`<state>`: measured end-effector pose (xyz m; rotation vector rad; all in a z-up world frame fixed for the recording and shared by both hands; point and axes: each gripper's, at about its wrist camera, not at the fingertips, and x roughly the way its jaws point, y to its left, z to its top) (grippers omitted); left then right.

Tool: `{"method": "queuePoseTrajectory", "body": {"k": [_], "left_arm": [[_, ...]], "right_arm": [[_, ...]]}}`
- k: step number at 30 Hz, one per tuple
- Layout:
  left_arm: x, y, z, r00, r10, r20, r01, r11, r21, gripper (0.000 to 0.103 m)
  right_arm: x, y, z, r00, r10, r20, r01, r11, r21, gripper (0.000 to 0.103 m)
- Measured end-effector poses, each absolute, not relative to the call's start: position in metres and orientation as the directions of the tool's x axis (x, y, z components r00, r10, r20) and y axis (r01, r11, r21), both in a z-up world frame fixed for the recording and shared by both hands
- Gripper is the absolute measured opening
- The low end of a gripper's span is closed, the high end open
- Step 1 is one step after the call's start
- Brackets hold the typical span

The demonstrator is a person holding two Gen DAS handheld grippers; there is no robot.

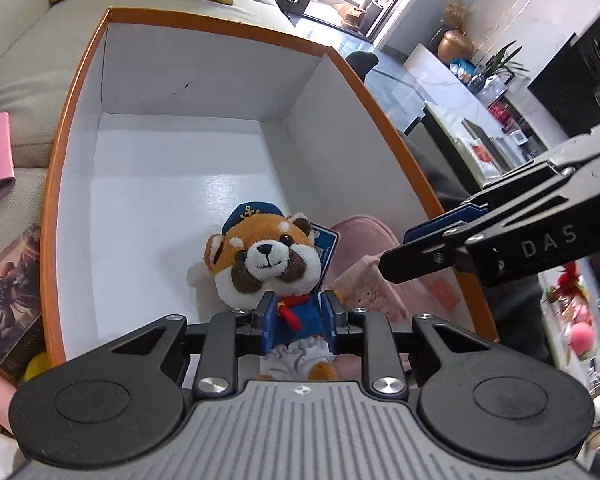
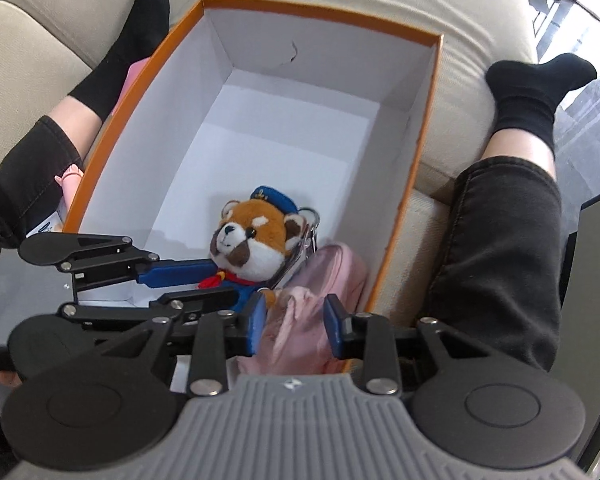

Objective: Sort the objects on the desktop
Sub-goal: 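Carry the plush with the left tool while the right tool carries the backpack into the box, then open the left tool releasing the plush while the right tool releases the backpack in the box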

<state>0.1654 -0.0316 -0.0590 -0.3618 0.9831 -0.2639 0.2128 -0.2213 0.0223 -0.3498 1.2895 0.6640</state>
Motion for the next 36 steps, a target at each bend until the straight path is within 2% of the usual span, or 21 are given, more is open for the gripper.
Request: {"method": "queuePoseTrajectory", "body": {"k": [9, 13, 16, 24, 27, 30, 34, 36], "left_arm": [[0.175, -0.037, -0.053, 0.485, -0.382, -0.787, 0.057, 0.912, -0.407, 0.029], [0.186, -0.046, -0.057, 0.445, -0.35, -0.824, 0.04, 0.928, -0.372, 0.049], [0.19, -0.059, -0.064, 0.409, -0.33, -0.85, 0.063, 0.94, -0.335, 0.051], [0.192, -0.078, -0.065, 0.374, -0.239, -0.896, 0.127, 0.97, -0.205, 0.043], [0.196, -0.081, -0.066, 0.362, -0.226, -0.904, 0.142, 0.972, -0.186, 0.041], [0.197, -0.075, -0.067, 0.345, -0.247, -0.906, 0.134, 0.968, -0.214, 0.036], [0.2, -0.065, -0.07, 0.319, -0.324, -0.891, 0.097, 0.946, -0.309, 0.028], [0.202, -0.06, -0.074, 0.294, -0.391, -0.872, 0.075, 0.919, -0.387, 0.023]], "right_arm": [[0.212, -0.227, 0.023, 0.122, 0.261, -0.957, -0.669, 0.734, 0.115, 0.034], [0.208, -0.221, 0.021, 0.133, 0.242, -0.961, -0.713, 0.697, 0.077, 0.034], [0.202, -0.215, 0.014, 0.124, 0.214, -0.969, -0.753, 0.656, 0.048, 0.034], [0.193, -0.2, -0.003, 0.174, 0.132, -0.976, -0.845, 0.529, -0.079, 0.031], [0.189, -0.198, -0.005, 0.2, 0.118, -0.973, -0.854, 0.507, -0.114, 0.018], [0.18, -0.194, 0.006, 0.234, 0.113, -0.966, -0.862, 0.484, -0.152, 0.015], [0.175, -0.185, 0.022, 0.248, 0.072, -0.966, -0.877, 0.439, -0.192, 0.0], [0.171, -0.176, 0.025, 0.264, 0.032, -0.964, -0.887, 0.4, -0.229, 0.0]]}}
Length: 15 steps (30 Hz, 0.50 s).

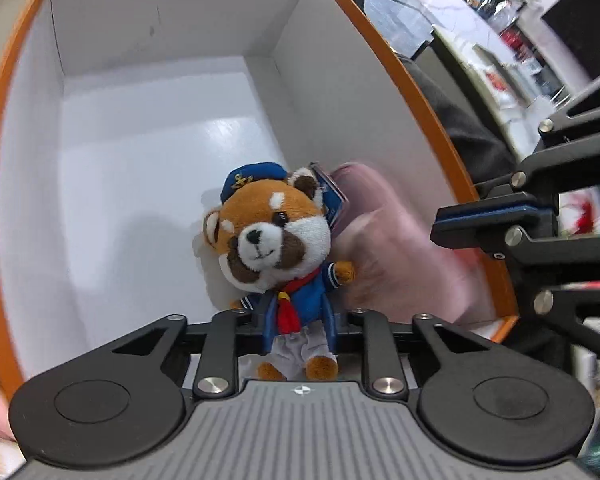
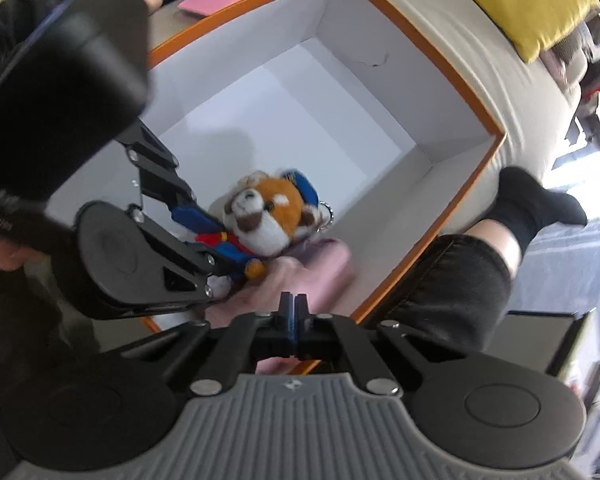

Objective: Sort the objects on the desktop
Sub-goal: 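Open the left tool releasing the plush while the right tool releases the backpack in the box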

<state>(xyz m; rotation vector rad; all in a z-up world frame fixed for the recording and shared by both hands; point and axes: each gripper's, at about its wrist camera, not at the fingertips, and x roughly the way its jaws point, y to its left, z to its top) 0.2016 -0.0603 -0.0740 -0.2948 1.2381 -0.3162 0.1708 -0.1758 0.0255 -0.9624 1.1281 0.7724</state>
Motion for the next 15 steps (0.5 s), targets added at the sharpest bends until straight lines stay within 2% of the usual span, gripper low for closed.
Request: {"method": "queuePoseTrajectory", "body": {"k": [1, 5, 7, 11, 15], "left_arm": [[0.202, -0.06, -0.075, 0.284, -0.419, -0.863, 0.072, 0.906, -0.416, 0.019], [0.202, -0.061, -0.077, 0.282, -0.445, -0.85, 0.074, 0.893, -0.443, 0.018], [0.201, -0.058, -0.078, 0.286, -0.464, -0.839, 0.078, 0.884, -0.462, 0.018], [0.201, -0.062, -0.078, 0.286, -0.469, -0.836, 0.111, 0.882, -0.457, 0.019], [0.2, -0.062, -0.076, 0.303, -0.458, -0.835, 0.101, 0.887, -0.45, 0.022]], "right_arm": [[0.17, -0.172, 0.026, 0.271, 0.019, -0.962, -0.892, 0.381, -0.244, 0.0], [0.176, -0.162, 0.022, 0.245, -0.007, -0.969, -0.899, 0.372, -0.23, 0.001], [0.183, -0.163, 0.021, 0.234, -0.003, -0.972, -0.892, 0.396, -0.216, 0.009], [0.192, -0.164, 0.015, 0.182, 0.022, -0.983, -0.876, 0.458, -0.152, 0.009], [0.191, -0.163, 0.009, 0.175, 0.012, -0.984, -0.873, 0.463, -0.15, 0.009]]}}
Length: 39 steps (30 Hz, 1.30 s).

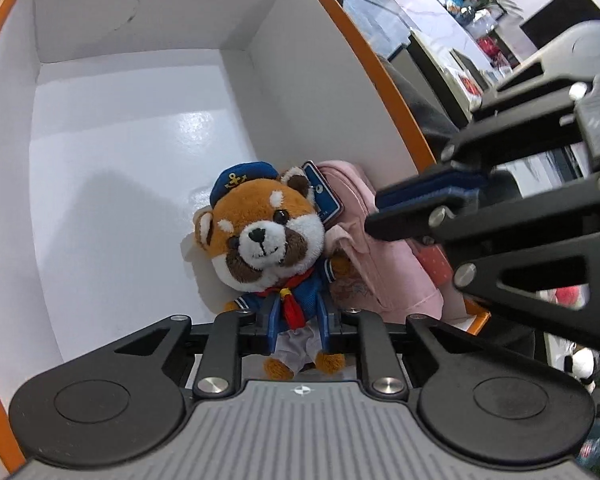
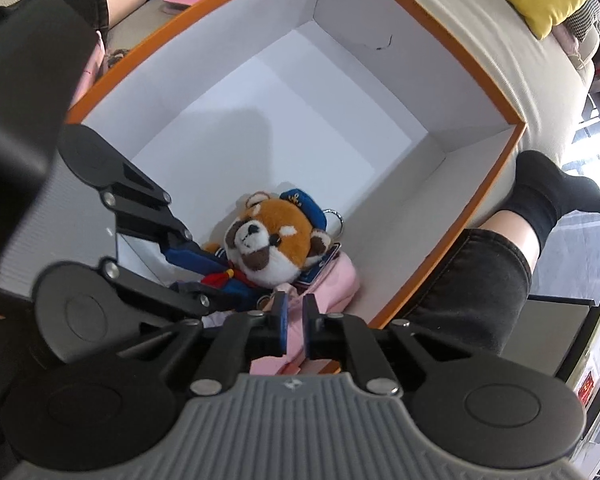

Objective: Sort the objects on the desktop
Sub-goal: 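Open the left tool releasing the plush while the right tool releases the backpack in the box, then move the left tool onto the pink flat case on the sofa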

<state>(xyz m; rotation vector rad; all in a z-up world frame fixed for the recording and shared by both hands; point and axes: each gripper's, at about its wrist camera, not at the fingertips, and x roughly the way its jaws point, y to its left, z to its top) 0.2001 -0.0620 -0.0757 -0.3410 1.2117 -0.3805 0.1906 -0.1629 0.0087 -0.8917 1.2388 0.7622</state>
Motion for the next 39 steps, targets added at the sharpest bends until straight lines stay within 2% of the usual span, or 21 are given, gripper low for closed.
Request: {"method": "queuePoseTrajectory", "body": {"k": [3, 5, 12, 15, 19, 20, 21, 23, 26, 30, 39], "left_arm": [[0.196, -0.056, -0.074, 0.302, -0.493, -0.816, 0.093, 0.867, -0.489, 0.034], [0.194, -0.054, -0.073, 0.31, -0.501, -0.808, 0.09, 0.862, -0.499, 0.053], [0.175, -0.046, -0.051, 0.39, -0.484, -0.783, 0.107, 0.869, -0.484, 0.053], [0.165, -0.043, -0.037, 0.449, -0.476, -0.756, 0.137, 0.873, -0.468, 0.053], [0.147, -0.033, -0.016, 0.515, -0.446, -0.732, 0.159, 0.889, -0.429, 0.053], [0.142, -0.028, -0.011, 0.535, -0.43, -0.727, 0.153, 0.896, -0.418, 0.053], [0.137, -0.023, -0.005, 0.559, -0.414, -0.719, 0.15, 0.903, -0.404, 0.053], [0.129, -0.01, 0.005, 0.59, -0.393, -0.706, 0.138, 0.91, -0.391, 0.053], [0.12, 0.017, 0.013, 0.616, -0.357, -0.703, 0.103, 0.92, -0.377, 0.05], [0.119, 0.057, 0.014, 0.634, -0.245, -0.734, -0.019, 0.943, -0.331, 0.05], [0.136, 0.13, 0.005, 0.633, -0.109, -0.766, -0.18, 0.942, -0.284, 0.05]], "right_arm": [[0.189, -0.164, 0.009, 0.171, 0.017, -0.985, -0.874, 0.465, -0.143, 0.01], [0.189, -0.166, 0.012, 0.174, 0.024, -0.985, -0.87, 0.472, -0.142, 0.012], [0.19, -0.172, 0.023, 0.2, 0.065, -0.978, -0.857, 0.494, -0.143, 0.016], [0.186, -0.173, 0.031, 0.219, 0.116, -0.969, -0.851, 0.508, -0.132, 0.024], [0.176, -0.168, 0.042, 0.249, 0.216, -0.944, -0.86, 0.497, -0.114, 0.029], [0.173, -0.167, 0.046, 0.264, 0.245, -0.933, -0.863, 0.491, -0.116, 0.032], [0.17, -0.165, 0.05, 0.278, 0.277, -0.92, -0.867, 0.484, -0.116, 0.038], [0.166, -0.159, 0.057, 0.286, 0.326, -0.901, -0.874, 0.474, -0.106, 0.041], [0.165, -0.143, 0.065, 0.28, 0.38, -0.882, -0.882, 0.464, -0.08, 0.043], [0.164, -0.109, 0.068, 0.248, 0.421, -0.873, -0.905, 0.423, -0.053, 0.045], [0.175, -0.021, 0.054, 0.276, 0.443, -0.853, -0.929, 0.35, -0.119, 0.046]]}}
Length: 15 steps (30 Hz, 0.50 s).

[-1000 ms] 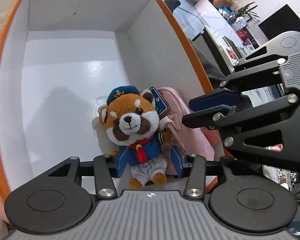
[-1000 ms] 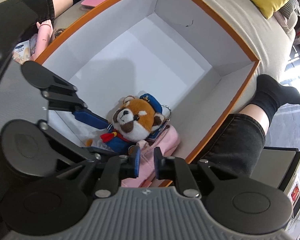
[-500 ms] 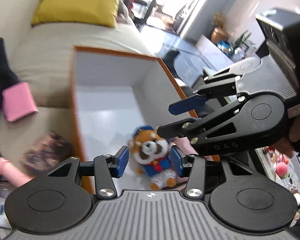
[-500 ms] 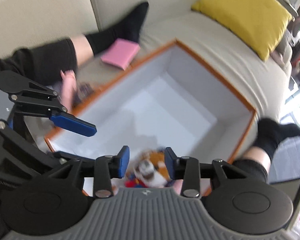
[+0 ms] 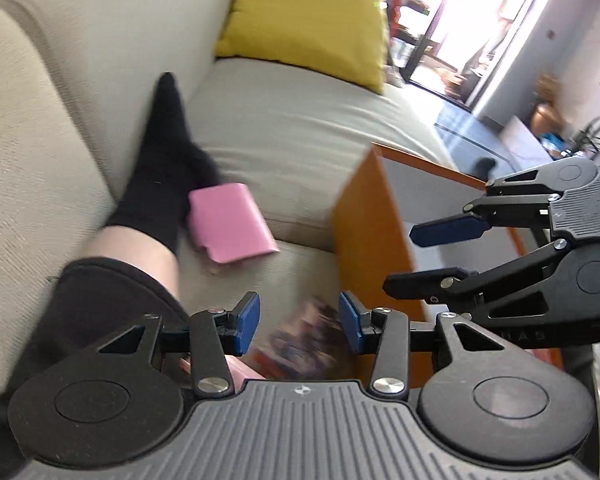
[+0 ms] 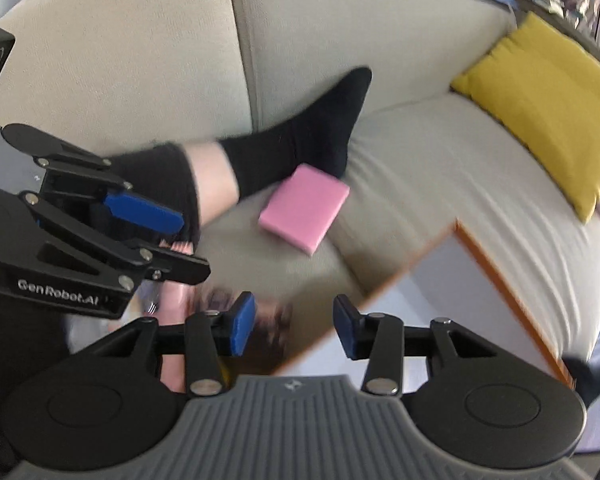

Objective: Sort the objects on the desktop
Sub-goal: 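Move the left tool onto the pink flat case on the sofa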

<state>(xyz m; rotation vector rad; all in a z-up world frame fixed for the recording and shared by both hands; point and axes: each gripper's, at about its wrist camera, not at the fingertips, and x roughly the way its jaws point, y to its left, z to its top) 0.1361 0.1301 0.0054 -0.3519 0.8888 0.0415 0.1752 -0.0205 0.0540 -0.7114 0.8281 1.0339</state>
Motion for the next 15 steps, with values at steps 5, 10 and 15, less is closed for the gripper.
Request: {"method": "queuePoseTrajectory", "body": {"k": [5, 10, 15], "left_arm": [[0.159, 0.158, -0.008, 0.618, -0.073, -0.783, -0.224, 0.938, -0.264, 0.05], [0.182, 0.177, -0.022, 0.607, -0.065, -0.792, -0.261, 0.925, -0.277, 0.05], [0.207, 0.202, -0.046, 0.581, -0.082, -0.81, -0.33, 0.886, -0.326, 0.05]], "right_arm": [[0.199, 0.017, 0.034, 0.296, 0.398, -0.868, -0.909, 0.397, -0.128, 0.046], [0.225, 0.045, 0.013, 0.29, 0.338, -0.895, -0.888, 0.445, -0.119, 0.046], [0.251, 0.066, -0.008, 0.273, 0.288, -0.918, -0.86, 0.501, -0.099, 0.045]]}}
